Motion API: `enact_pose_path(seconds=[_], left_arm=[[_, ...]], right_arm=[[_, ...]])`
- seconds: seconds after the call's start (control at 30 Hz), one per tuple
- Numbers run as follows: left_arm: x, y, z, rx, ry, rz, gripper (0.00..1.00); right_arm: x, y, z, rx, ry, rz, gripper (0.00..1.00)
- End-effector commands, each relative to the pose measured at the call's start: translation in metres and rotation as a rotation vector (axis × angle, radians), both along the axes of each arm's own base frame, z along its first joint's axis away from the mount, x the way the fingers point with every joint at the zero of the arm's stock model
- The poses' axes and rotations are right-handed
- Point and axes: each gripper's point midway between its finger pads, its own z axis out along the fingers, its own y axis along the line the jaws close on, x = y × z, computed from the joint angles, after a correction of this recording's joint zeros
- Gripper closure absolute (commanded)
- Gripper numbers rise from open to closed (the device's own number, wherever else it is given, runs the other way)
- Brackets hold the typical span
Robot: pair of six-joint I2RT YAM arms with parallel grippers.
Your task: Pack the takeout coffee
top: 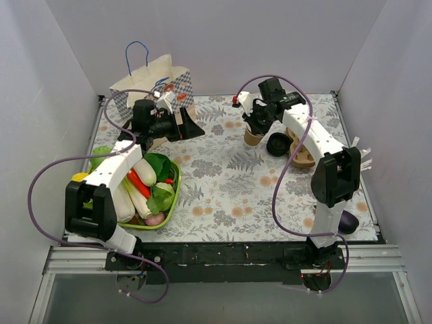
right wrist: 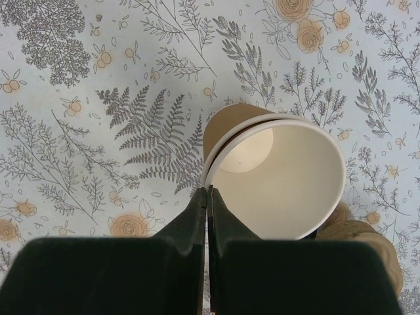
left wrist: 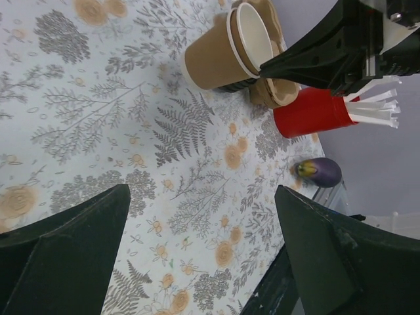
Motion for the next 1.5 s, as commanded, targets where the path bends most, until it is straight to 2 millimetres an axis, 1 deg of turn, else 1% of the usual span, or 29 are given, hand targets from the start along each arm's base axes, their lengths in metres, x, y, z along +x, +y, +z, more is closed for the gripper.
enact_pose_path(seconds=[0.0,0.03,0.07,0.1,0.13,0.17,0.2,0.27,0.3,0.33,0.37,0.43,0.5,0.53,0.57,0.6,0.7,0.73,0.77,0.8,0.87,0.9,0.93,1.0,1.17,1.43,1.47], left_arm=[[0.004,-0.038,-0.003,-0.047,0.052,-0.061,0.07],[0.0,-0.05,-0.006,-0.046,0.06,-0.088,0.07],[0.004,-0.058,-0.02,-0.037,0.088,-0.095,0.08],[0.004,-0.065,-0.025,-0.033,0.098,-0.11,0.08],[0.004,-0.076,-0.027,-0.03,0.095,-0.132,0.09],[0.007,-0.08,-0.033,-0.023,0.105,-0.13,0.09],[0.011,-0.084,-0.048,-0.019,0.15,-0.126,0.09],[0.015,-0.093,-0.05,-0.043,0.162,-0.143,0.09],[0.019,-0.096,-0.062,-0.047,0.201,-0.136,0.09],[0.024,-0.1,-0.059,-0.061,0.195,-0.138,0.09],[0.026,-0.102,-0.063,-0.071,0.206,-0.142,0.09],[0.028,-0.109,-0.07,-0.097,0.238,-0.154,0.09],[0.033,-0.113,-0.069,-0.13,0.236,-0.161,0.07],[0.035,-0.118,-0.077,-0.149,0.268,-0.159,0.06],[0.037,-0.12,-0.077,-0.162,0.275,-0.165,0.02],[0.038,-0.123,-0.079,-0.176,0.285,-0.173,0.02],[0.04,-0.132,-0.086,-0.212,0.325,-0.193,0.02],[0.041,-0.135,-0.084,-0.226,0.315,-0.206,0.02],[0.041,-0.137,-0.09,-0.234,0.342,-0.205,0.02],[0.042,-0.14,-0.091,-0.239,0.343,-0.208,0.02],[0.043,-0.143,-0.096,-0.261,0.382,-0.202,0.02],[0.042,-0.143,-0.099,-0.272,0.397,-0.204,0.02],[0.043,-0.145,-0.095,-0.289,0.382,-0.214,0.02],[0.039,-0.148,-0.096,-0.318,0.419,-0.229,0.02],[0.04,-0.152,-0.094,-0.355,0.424,-0.244,0.02],[0.044,-0.159,-0.11,-0.356,0.471,-0.229,0.02],[0.045,-0.161,-0.109,-0.358,0.467,-0.232,0.02]], right_arm=[[0.002,0.009,0.018,0.086,0.003,0.004,0.99],[-0.005,0.004,0.014,0.077,0.054,-0.002,0.99],[-0.003,0.005,0.011,0.037,0.036,0.015,0.99],[-0.008,0.011,0.005,-0.026,0.01,0.061,0.99],[-0.003,0.017,0.012,0.015,-0.004,0.042,0.99],[-0.001,0.016,0.015,0.051,0.017,0.019,0.99],[0.001,0.012,0.014,0.038,0.019,-0.004,0.99],[-0.002,0.013,0.008,-0.003,0.031,0.032,0.99],[-0.003,0.015,0.01,0.025,0.054,0.027,0.99],[-0.005,0.012,0.007,0.017,0.07,0.019,0.99],[-0.008,0.013,0.005,0.003,0.063,0.032,0.99],[-0.007,0.009,0.001,-0.028,0.04,0.019,0.99],[-0.008,0.007,-0.004,-0.03,0.05,0.001,0.99],[-0.01,0.006,-0.005,-0.029,0.058,0.001,0.99],[-0.012,0.006,-0.008,-0.027,0.071,-0.008,0.99],[-0.012,0.007,-0.009,-0.024,0.077,-0.015,0.99],[-0.011,0.01,-0.009,-0.008,0.09,-0.039,0.99],[-0.009,0.01,-0.011,-0.007,0.096,-0.044,0.99],[-0.007,0.012,-0.009,-0.002,0.093,-0.052,0.99],[-0.003,0.013,-0.005,0.007,0.084,-0.054,0.99],[-0.003,0.016,-0.006,0.007,0.095,-0.05,0.99],[-0.002,0.018,-0.002,0.014,0.091,-0.05,0.99],[-0.003,0.017,-0.006,0.009,0.106,-0.05,0.99],[-0.002,0.018,-0.006,0.009,0.107,-0.053,0.99],[0.0,0.018,-0.011,0.004,0.11,-0.058,0.99],[0.001,0.023,-0.009,0.025,0.119,-0.042,0.99],[0.002,0.024,-0.008,0.027,0.118,-0.042,0.99]])
